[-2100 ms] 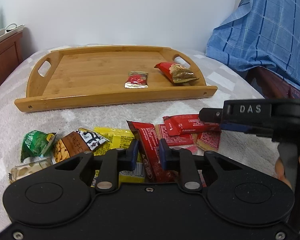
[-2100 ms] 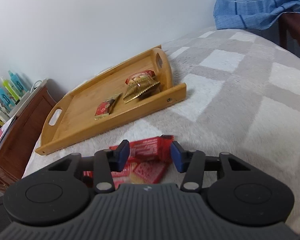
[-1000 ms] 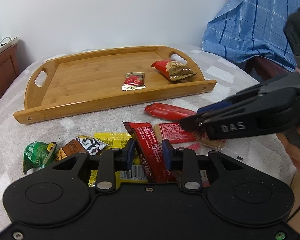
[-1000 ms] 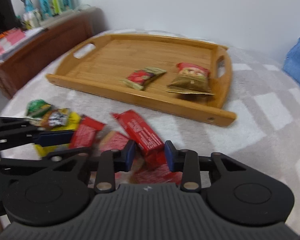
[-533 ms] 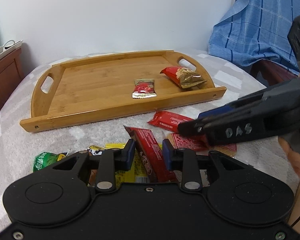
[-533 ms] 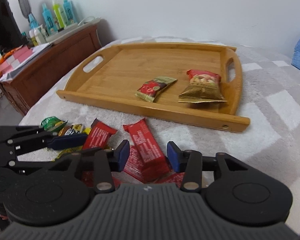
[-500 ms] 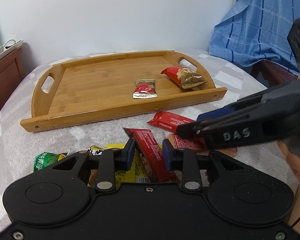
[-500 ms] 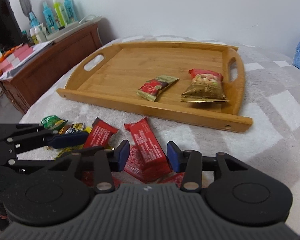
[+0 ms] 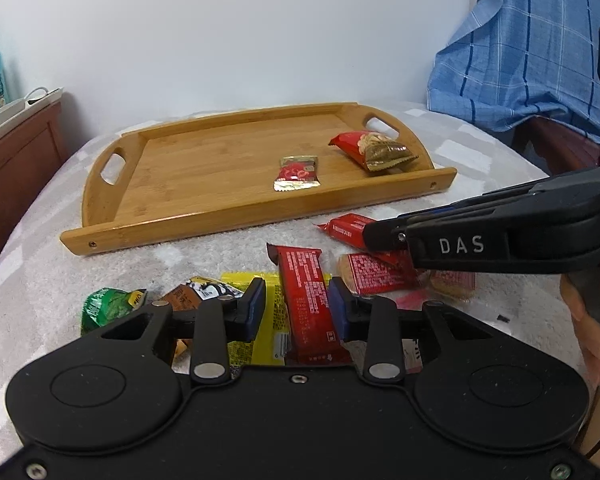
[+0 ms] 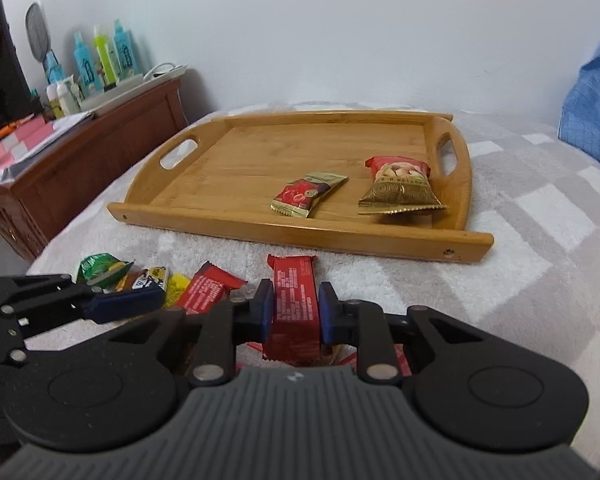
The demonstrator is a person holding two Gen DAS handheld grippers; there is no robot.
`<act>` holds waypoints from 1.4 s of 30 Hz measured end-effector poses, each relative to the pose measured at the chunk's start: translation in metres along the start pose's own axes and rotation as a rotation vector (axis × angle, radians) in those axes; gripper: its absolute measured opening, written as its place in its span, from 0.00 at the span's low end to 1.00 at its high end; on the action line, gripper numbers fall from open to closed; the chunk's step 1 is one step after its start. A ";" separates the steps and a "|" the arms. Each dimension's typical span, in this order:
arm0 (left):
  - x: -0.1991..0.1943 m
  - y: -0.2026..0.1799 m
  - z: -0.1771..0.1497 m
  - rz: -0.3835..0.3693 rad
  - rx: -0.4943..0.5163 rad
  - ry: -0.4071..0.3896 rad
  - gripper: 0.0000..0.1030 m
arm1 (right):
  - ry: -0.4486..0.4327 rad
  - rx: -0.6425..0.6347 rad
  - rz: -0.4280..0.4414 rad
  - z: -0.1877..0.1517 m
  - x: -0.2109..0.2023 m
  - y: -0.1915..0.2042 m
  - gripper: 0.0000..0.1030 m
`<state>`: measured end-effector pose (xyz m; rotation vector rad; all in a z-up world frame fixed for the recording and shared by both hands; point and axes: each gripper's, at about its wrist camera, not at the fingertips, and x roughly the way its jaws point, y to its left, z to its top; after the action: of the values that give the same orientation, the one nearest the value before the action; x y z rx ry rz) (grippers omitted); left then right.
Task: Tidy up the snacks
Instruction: 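Lift both red bars and carry them over the bamboo tray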
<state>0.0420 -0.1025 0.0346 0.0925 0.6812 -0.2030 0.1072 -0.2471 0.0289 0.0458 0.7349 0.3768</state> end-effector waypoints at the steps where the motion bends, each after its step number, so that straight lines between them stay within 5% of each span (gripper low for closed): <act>1: 0.001 0.000 0.000 -0.006 -0.001 0.002 0.32 | 0.003 0.010 -0.002 -0.001 0.000 -0.001 0.26; 5: 0.002 -0.002 0.000 -0.010 0.005 0.006 0.30 | 0.041 0.015 -0.011 -0.004 0.004 0.001 0.28; 7: -0.002 -0.003 -0.001 0.001 0.010 -0.004 0.30 | 0.038 0.007 -0.009 -0.005 0.004 0.002 0.40; 12: -0.010 -0.003 0.000 0.005 0.024 -0.027 0.30 | 0.010 -0.005 -0.027 -0.005 0.003 0.003 0.49; 17: -0.007 -0.006 -0.002 0.002 0.033 -0.015 0.30 | -0.019 -0.033 -0.072 -0.004 0.004 0.007 0.49; 25: 0.003 -0.010 -0.006 -0.004 0.033 0.013 0.27 | -0.011 -0.034 -0.029 -0.005 0.003 0.007 0.49; 31: 0.002 -0.005 -0.006 -0.009 -0.008 0.013 0.22 | 0.033 -0.046 -0.046 -0.006 0.010 0.012 0.27; 42: -0.018 0.007 0.006 0.002 -0.043 -0.043 0.22 | -0.086 -0.011 -0.065 -0.007 -0.013 0.011 0.26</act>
<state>0.0340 -0.0943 0.0510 0.0475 0.6421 -0.1877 0.0904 -0.2421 0.0335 0.0270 0.6475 0.3146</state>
